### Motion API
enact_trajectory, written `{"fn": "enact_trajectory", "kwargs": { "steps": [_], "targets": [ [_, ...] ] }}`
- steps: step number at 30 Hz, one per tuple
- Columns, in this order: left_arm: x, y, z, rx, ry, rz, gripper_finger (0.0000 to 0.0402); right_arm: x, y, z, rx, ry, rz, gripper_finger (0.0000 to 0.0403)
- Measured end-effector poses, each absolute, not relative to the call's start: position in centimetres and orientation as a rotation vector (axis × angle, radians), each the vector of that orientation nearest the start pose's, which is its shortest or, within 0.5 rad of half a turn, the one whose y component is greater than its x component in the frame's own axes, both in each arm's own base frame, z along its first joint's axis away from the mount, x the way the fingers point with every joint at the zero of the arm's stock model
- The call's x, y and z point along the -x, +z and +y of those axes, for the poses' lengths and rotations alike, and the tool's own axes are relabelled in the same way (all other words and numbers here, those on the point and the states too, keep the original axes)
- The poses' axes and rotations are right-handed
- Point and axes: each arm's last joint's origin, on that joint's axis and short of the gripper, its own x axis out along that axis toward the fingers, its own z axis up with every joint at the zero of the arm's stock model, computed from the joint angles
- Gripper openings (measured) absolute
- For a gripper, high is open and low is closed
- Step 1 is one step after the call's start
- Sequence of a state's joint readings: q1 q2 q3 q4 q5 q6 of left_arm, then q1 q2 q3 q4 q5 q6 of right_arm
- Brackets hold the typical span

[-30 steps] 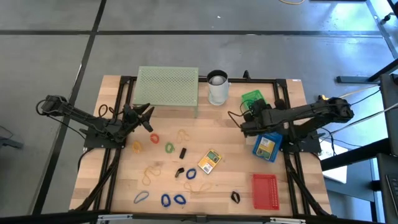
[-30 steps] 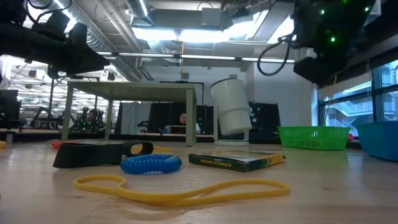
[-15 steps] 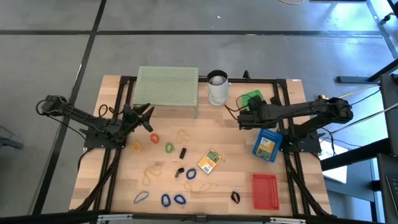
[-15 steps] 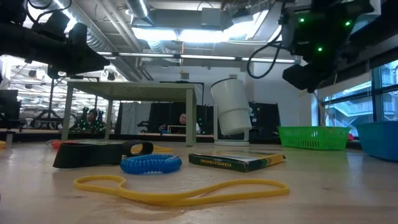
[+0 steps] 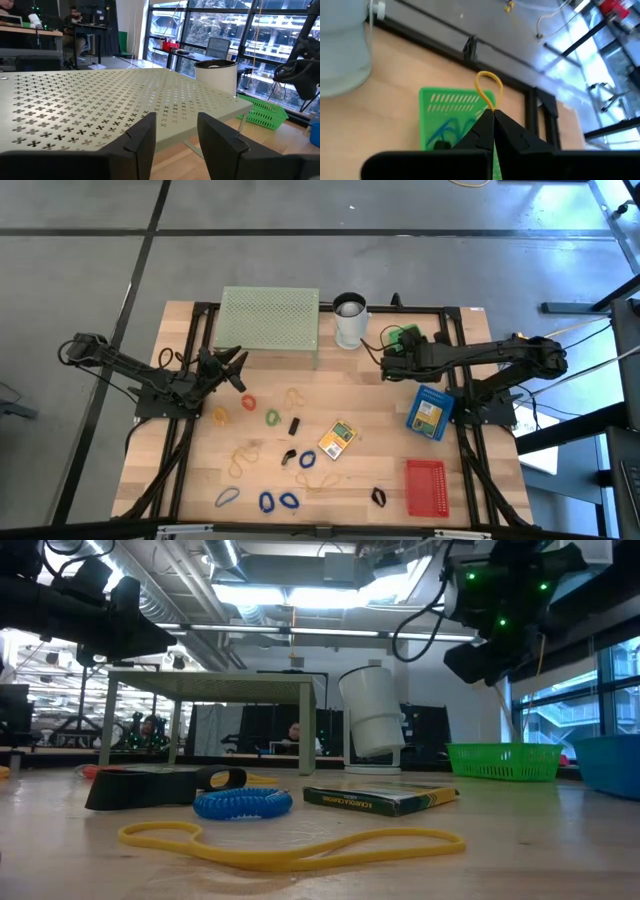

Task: Pick & Place Office Desk Supplies
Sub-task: Put the yellow rubber band into the green bin

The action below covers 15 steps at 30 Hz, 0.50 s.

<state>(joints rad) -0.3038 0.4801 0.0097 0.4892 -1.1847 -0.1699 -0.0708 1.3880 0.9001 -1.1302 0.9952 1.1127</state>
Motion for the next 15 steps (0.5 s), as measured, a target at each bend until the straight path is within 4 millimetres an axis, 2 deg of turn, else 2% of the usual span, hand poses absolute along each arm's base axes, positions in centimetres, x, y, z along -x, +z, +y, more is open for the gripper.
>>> {"fn": "enact_trajectory", "kwargs": {
  "steps": [8,11,15],
  "targets": [
    [-11.31,16.93,-0.73,0.172,0.878,-0.089,0.0139,-21.27,21.54,-3.79,-0.190,-1.399,0.861,0.0012],
    [-11.31,16.93,-0.74,0.172,0.878,-0.089,0.0139,-21.30,21.54,-3.79,-0.193,-1.398,0.857,0.0032],
    [-11.31,16.94,-0.73,0.172,0.878,-0.089,0.0139,-21.33,21.54,-3.79,-0.195,-1.398,0.855,0.0077]
  ]
}}
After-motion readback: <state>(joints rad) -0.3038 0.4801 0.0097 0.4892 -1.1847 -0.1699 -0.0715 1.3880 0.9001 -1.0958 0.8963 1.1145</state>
